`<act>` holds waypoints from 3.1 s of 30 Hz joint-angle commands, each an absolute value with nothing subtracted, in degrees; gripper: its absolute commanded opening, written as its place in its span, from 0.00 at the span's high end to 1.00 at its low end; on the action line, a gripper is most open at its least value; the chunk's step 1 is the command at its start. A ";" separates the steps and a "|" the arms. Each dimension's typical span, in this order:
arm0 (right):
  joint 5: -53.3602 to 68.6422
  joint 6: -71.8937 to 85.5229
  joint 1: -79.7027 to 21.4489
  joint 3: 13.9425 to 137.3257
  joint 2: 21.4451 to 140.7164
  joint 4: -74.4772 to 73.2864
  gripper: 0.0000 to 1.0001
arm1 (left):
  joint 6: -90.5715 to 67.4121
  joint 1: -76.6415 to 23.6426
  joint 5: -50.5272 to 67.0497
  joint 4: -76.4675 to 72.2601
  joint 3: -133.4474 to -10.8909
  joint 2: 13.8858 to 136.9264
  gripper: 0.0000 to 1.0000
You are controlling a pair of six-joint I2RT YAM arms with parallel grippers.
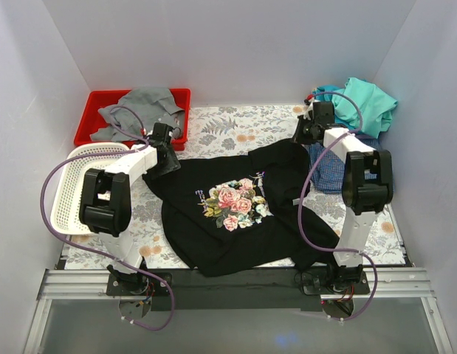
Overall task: Fold and stack the t-shirts
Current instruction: Flatten the tshirt out
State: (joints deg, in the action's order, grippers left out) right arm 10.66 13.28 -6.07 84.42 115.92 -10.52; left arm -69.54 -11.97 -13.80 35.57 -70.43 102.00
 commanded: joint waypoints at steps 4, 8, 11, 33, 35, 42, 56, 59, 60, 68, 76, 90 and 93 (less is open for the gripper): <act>10.80 12.13 -5.80 83.15 103.37 -7.65 0.99 | -71.19 -9.85 -21.17 33.58 -70.23 96.76 0.44; 12.39 12.22 -5.71 82.53 100.90 -7.73 0.99 | -72.86 -9.41 -24.34 32.26 -70.05 98.87 0.43; 12.74 11.95 -5.80 81.83 99.58 -7.73 0.99 | -74.62 -9.05 -27.94 31.56 -69.87 100.37 0.42; 15.29 11.60 -5.80 77.87 97.38 -8.70 0.99 | -71.89 -3.69 -27.51 31.20 -75.33 111.62 0.42; 15.38 11.43 -5.80 78.48 97.38 -8.96 0.99 | -71.63 -3.69 -26.64 31.11 -75.41 112.84 0.45; 14.77 10.55 -5.80 78.40 95.63 -10.11 0.99 | -69.61 -3.69 -21.98 30.32 -77.69 116.36 0.92; -4.82 7.03 -2.90 76.64 81.58 -13.98 0.99 | -64.34 -3.69 -19.60 30.59 -82.44 99.95 1.00; -9.39 6.59 -2.37 76.29 77.98 -13.97 0.99 | -64.34 -3.60 -19.51 31.90 -84.55 96.70 1.00; -11.32 6.42 -2.37 76.12 77.09 -13.97 0.99 | -64.07 -3.60 -19.69 32.25 -85.33 95.90 1.00; -14.50 6.59 -2.29 74.54 65.77 -14.06 0.99 | -62.23 -3.43 -21.28 33.84 -86.66 85.53 1.00; -7.40 5.80 -2.37 79.62 54.24 -23.72 0.99 | -57.38 -3.52 -0.12 35.33 -84.99 72.35 1.00; 10.63 2.64 -2.29 107.48 35.69 -46.93 0.99 | -59.32 -5.62 31.54 38.68 -82.63 36.76 0.94; 9.58 2.81 -2.29 114.59 33.23 -48.69 0.99 | -61.78 -6.50 35.85 36.92 -83.93 31.83 0.93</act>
